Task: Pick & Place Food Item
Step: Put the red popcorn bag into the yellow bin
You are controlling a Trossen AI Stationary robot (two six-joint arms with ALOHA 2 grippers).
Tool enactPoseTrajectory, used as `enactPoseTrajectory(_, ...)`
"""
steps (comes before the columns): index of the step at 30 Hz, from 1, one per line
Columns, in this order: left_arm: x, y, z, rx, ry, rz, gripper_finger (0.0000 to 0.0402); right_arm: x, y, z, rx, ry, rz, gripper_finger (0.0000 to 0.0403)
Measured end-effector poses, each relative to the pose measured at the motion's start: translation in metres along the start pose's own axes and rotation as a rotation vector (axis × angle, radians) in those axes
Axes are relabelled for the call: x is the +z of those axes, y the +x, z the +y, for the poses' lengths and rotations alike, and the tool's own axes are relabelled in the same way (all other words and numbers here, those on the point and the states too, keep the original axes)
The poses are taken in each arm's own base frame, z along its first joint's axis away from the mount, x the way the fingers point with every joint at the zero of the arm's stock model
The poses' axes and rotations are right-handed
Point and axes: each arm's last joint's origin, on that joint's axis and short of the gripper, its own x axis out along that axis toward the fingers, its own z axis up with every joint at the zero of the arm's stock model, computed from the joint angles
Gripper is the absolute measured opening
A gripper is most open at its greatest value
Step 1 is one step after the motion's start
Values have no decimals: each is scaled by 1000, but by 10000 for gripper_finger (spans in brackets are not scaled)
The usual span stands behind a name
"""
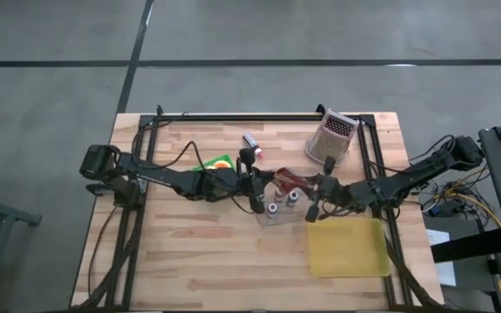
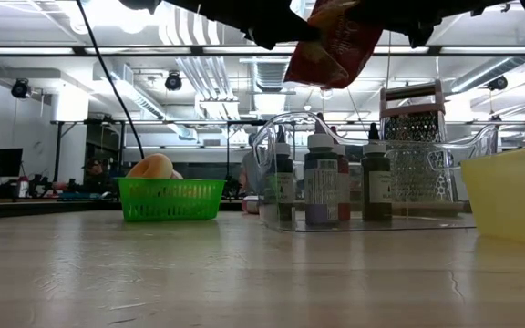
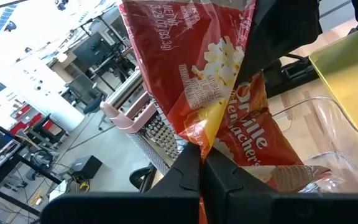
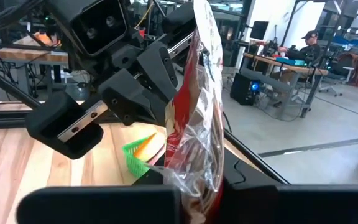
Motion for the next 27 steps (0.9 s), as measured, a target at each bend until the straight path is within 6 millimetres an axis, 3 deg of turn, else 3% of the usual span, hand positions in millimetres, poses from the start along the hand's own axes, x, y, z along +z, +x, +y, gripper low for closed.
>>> enactPoseTrajectory(16,-1,-4,-2,-63,53,18,7,-2,0,2,38,-12,10,14)
enactPoseTrajectory(20,5,-16,1,-112,63,36,45,-3,0,2,47,-15,16,13)
enactPoseTrajectory(27,19,-42,12,-145,41,38,151,-3,0,2,61,-19,21,13)
